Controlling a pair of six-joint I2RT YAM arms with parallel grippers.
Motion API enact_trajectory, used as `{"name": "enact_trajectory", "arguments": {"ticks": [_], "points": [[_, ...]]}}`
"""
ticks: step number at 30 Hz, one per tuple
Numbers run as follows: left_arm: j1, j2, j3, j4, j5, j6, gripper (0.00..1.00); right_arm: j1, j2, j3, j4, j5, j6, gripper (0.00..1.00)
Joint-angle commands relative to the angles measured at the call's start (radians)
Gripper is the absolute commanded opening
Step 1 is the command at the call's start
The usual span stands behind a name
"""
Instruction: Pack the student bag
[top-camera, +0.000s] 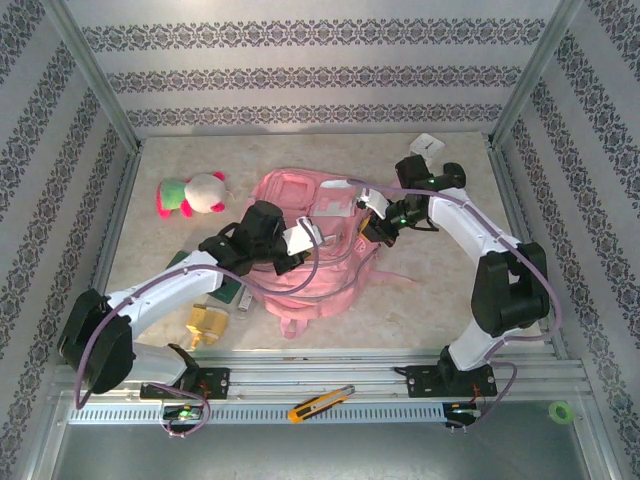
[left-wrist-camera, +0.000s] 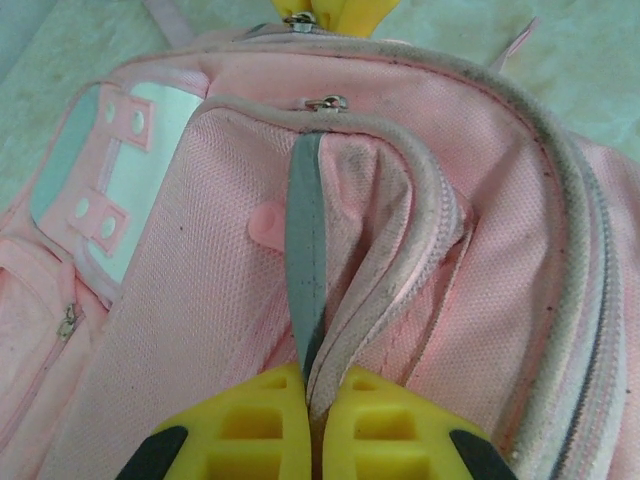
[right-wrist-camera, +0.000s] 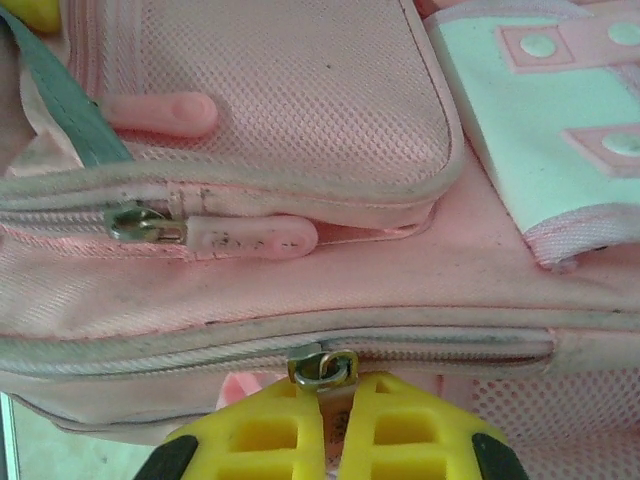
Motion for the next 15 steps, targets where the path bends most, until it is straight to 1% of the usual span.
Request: {"name": "enact_trajectory", "arguments": {"ticks": [1,2,4,5,6,7,10,12,15], "points": [[0.008,0.040,0.065,0.111,-0.199,-0.089,0.00,0.057,-0.087,-0.037,-0.079,-0.136,0.098,0.00],[0.008,0.041,0.068,0.115,-0.205,-0.097,0.00,0.056,-0.096,-0.048,-0.073,-0.097,0.119,0.00],[0.007,0.040,0.068,0.121,-0.215,-0.110,0.00,0.051,-0.112,-0.071,-0.030,0.066,0.214,0.00],[0.008,0.040,0.068,0.124,-0.226,-0.117,0.00,0.046,-0.117,-0.081,-0.007,0.124,0.255,0.00],[0.008,0.041,0.067,0.128,-0.243,-0.122,0.00,0.035,-0.122,-0.089,0.002,0.152,0.291,0.00],[0.008,0.040,0.066,0.125,-0.254,-0.123,0.00,0.028,-0.131,-0.093,0.001,0.142,0.307,0.00],[0.008,0.044,0.068,0.116,-0.280,-0.136,0.00,0.047,-0.167,-0.103,-0.013,0.023,0.320,0.00],[0.008,0.051,0.071,0.125,-0.293,-0.173,0.00,0.080,-0.197,-0.130,0.029,-0.045,0.387,0.00],[0.000,0.075,0.083,0.154,-0.298,-0.282,0.00,0.154,-0.245,-0.192,0.143,-0.105,0.518,0.00]]}}
